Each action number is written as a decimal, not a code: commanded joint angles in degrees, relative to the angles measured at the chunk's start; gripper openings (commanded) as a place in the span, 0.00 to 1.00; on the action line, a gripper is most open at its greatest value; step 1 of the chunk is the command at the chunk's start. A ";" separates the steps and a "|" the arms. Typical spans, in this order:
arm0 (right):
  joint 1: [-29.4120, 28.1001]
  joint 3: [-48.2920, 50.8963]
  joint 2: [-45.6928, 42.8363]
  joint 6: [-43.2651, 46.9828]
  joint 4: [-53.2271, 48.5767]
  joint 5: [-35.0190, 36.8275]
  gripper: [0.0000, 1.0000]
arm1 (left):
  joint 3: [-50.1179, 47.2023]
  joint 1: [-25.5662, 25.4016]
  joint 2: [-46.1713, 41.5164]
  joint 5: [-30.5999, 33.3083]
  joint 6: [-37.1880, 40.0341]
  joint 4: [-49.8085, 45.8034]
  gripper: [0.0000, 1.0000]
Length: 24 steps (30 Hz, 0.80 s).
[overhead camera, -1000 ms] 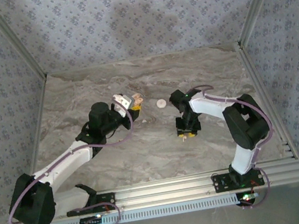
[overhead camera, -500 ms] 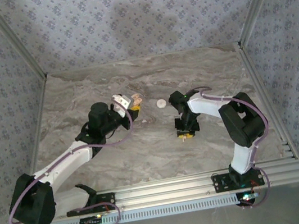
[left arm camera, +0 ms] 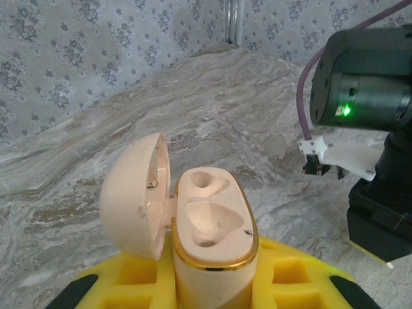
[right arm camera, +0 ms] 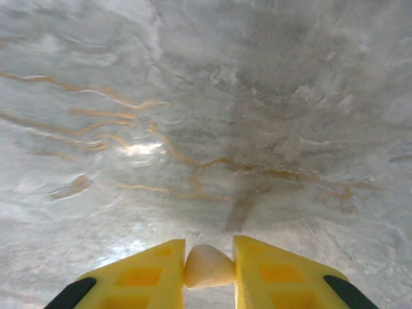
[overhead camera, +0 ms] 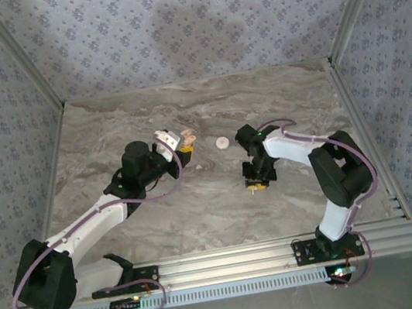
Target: Insert wireless bluetooth earbuds into charging case
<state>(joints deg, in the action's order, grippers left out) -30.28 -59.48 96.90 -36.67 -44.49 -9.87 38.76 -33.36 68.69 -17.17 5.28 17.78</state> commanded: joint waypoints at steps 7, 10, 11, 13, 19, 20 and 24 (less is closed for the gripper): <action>2.25 0.90 -17.45 2.01 12.82 0.98 0.24 | 2.45 0.31 3.06 -4.51 -3.29 5.52 0.17; 3.29 0.87 -21.59 3.67 18.11 0.01 0.24 | 3.10 0.26 4.28 -5.45 -3.61 7.23 0.17; 3.76 0.73 -22.48 4.15 19.62 -0.83 0.24 | 3.44 0.30 4.65 -6.03 -3.54 7.42 0.17; 4.23 0.21 -24.04 5.60 21.95 -2.27 0.24 | 4.32 0.29 5.51 -7.82 -3.63 7.91 0.17; 3.89 -0.90 -27.42 12.24 29.30 -7.40 0.24 | 5.99 0.01 7.54 -11.68 -4.37 10.93 0.17; 3.68 -0.82 -27.71 13.01 30.57 -8.29 0.24 | 6.14 -0.03 7.75 -12.40 -4.38 11.30 0.17; 3.09 -0.55 -28.27 14.55 36.00 -11.74 0.24 | 6.93 -0.45 8.37 -15.02 -3.37 11.97 0.17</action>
<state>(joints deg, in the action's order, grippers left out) -26.65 -59.09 69.84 -25.41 -14.41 -17.67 43.46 -33.43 76.49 -28.29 1.85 26.68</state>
